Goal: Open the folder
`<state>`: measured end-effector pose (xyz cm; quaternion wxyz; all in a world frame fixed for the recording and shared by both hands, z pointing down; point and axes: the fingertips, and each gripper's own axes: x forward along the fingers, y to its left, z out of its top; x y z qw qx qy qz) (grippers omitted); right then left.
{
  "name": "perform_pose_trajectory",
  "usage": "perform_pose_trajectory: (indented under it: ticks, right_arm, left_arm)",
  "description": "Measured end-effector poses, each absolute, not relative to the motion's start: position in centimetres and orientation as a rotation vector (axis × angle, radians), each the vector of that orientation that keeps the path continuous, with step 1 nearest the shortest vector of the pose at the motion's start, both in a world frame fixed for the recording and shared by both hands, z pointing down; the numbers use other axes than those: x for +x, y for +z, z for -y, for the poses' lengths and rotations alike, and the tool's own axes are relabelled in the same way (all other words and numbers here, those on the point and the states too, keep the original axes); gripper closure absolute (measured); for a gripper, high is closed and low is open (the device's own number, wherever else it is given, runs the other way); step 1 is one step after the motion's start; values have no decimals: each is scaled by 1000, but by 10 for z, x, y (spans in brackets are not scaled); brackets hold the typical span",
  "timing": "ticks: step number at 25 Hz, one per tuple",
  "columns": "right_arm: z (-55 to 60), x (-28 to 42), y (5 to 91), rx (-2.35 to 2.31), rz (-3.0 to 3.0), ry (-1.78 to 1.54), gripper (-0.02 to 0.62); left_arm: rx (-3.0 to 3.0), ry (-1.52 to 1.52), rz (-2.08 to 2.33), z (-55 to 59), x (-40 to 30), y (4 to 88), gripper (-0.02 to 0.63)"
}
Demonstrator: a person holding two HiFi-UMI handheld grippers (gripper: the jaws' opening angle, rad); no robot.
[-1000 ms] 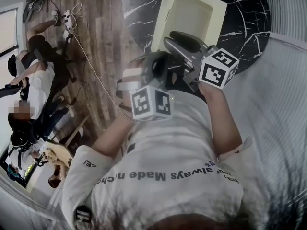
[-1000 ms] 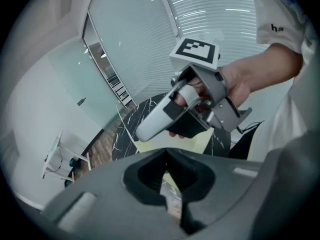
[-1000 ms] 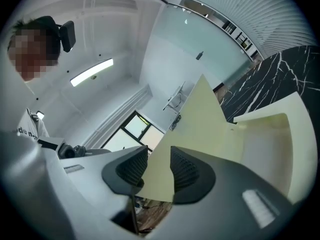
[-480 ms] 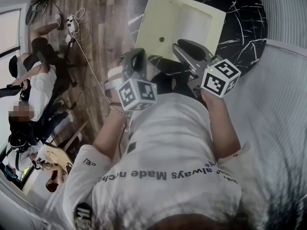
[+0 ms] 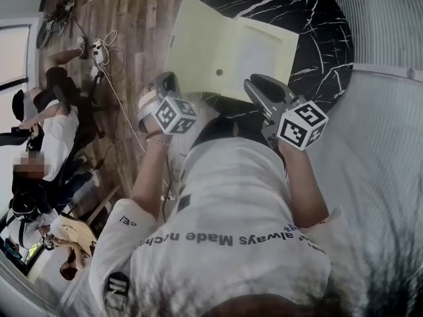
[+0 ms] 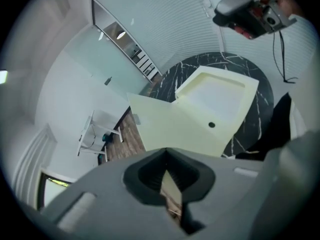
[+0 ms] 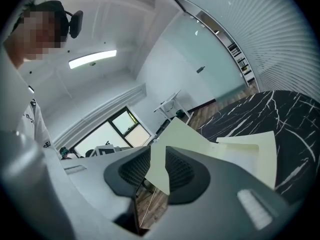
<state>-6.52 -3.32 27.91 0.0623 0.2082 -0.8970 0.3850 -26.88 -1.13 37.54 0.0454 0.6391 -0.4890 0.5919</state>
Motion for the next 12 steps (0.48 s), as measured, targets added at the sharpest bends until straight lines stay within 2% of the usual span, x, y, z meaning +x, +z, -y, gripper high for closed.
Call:
perform_pose_trajectory:
  ticks: [12]
  right_arm:
    - [28,-47,242,710,2724,1079,504]
  left_arm:
    - [1701,1990,1442,13,-348,461,604]
